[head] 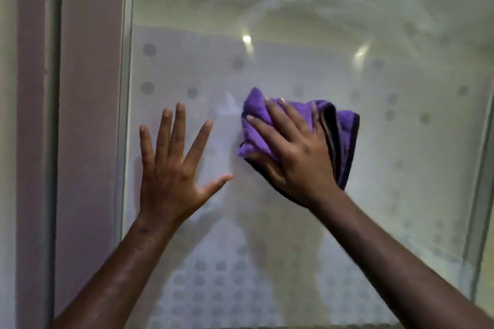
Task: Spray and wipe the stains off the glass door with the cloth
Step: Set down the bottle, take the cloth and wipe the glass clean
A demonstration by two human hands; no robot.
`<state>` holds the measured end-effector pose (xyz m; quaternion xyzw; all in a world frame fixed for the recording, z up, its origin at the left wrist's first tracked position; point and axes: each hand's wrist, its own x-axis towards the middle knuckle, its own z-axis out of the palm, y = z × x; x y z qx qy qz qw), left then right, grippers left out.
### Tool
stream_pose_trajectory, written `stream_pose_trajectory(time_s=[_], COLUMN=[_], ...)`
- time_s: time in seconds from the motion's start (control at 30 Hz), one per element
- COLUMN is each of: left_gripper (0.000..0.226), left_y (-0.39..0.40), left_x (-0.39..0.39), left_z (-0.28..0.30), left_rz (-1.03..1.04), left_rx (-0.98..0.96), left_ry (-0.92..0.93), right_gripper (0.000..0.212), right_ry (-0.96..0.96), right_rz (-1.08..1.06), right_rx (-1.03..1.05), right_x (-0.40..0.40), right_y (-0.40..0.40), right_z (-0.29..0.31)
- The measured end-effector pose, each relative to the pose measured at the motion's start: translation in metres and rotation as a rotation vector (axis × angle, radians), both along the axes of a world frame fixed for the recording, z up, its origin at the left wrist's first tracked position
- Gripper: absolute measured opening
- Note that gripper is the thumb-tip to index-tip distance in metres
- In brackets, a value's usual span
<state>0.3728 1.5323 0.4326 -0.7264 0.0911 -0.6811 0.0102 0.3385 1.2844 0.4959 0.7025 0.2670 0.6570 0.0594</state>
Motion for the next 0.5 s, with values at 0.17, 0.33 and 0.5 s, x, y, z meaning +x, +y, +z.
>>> stream_pose_trajectory(time_s=[0.17, 0.33, 0.5], left_gripper=[0.096, 0.098, 0.099], left_y=[0.0, -0.001, 0.001], left_x=[-0.002, -0.006, -0.009], left_z=[0.0, 0.0, -0.001], left_rz=[0.01, -0.006, -0.017], left_rx=[-0.004, -0.006, 0.006], left_ry=[-0.005, 0.035, 0.057], right_gripper=[0.052, 0.057, 0.058], right_ry=[0.013, 0.043, 0.029], right_rz=[-0.001, -0.037, 0.067], right_rx=[-0.121, 0.351, 0.764], right_x=[-0.001, -0.001, -0.001], right_y=[-0.001, -0.058, -0.097], right_z=[-0.021, 0.025, 0.098])
